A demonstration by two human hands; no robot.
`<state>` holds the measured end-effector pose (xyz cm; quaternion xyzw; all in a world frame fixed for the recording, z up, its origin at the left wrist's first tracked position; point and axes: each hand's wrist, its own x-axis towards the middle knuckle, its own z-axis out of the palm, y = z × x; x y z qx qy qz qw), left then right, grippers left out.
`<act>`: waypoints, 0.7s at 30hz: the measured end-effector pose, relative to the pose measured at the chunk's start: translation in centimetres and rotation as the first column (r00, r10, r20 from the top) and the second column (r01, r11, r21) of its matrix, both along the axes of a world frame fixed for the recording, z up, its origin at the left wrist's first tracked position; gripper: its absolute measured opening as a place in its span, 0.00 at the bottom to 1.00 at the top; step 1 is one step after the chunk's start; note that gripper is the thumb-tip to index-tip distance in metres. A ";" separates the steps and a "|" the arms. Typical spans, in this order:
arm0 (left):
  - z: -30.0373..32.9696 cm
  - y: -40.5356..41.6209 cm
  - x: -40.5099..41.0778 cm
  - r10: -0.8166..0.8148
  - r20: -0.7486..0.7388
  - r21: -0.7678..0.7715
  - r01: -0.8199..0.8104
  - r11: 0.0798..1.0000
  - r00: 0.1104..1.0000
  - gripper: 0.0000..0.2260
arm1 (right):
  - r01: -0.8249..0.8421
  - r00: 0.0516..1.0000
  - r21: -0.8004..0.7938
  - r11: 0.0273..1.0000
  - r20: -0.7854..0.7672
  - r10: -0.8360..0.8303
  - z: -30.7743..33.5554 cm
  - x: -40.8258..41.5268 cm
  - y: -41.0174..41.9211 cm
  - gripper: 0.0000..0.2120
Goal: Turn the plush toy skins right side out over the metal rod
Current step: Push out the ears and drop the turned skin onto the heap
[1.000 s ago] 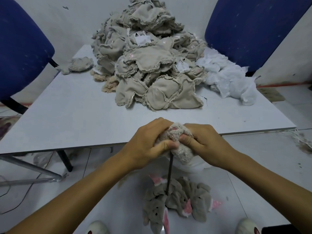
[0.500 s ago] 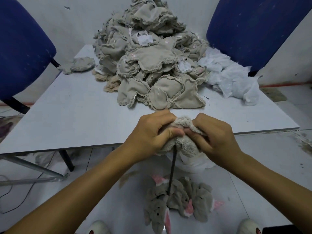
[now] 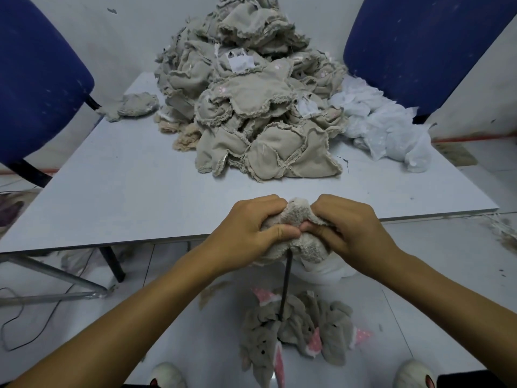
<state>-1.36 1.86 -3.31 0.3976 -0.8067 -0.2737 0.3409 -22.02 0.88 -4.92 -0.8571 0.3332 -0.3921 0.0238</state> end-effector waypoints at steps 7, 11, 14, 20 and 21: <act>0.6 0.3 -1.2 0.079 -0.331 -0.110 -0.122 0.986 0.940 0.09 | 0.075 0.995 -0.174 0.982 0.083 -0.061 0.4 0.3 0.3 0.16; -0.4 0.2 -0.6 0.074 -0.216 -0.067 -0.090 0.994 0.974 0.04 | 0.037 0.999 -0.091 0.995 -0.034 -0.041 -0.4 0.4 0.5 0.13; -1.3 0.0 -0.3 0.038 -0.038 -0.078 -0.041 0.996 0.999 0.12 | 0.034 0.987 -0.001 0.999 -0.156 -0.033 -1.6 0.2 1.0 0.13; -0.8 -0.1 0.2 0.004 0.019 -0.061 -0.003 0.998 1.000 0.15 | -0.004 1.000 0.187 0.982 -0.027 0.009 -1.3 -0.4 0.9 0.09; -0.7 0.0 0.2 0.023 -0.037 -0.058 -0.025 0.998 0.999 0.13 | -0.009 0.997 0.219 0.976 0.082 -0.009 -0.9 -0.4 0.9 0.07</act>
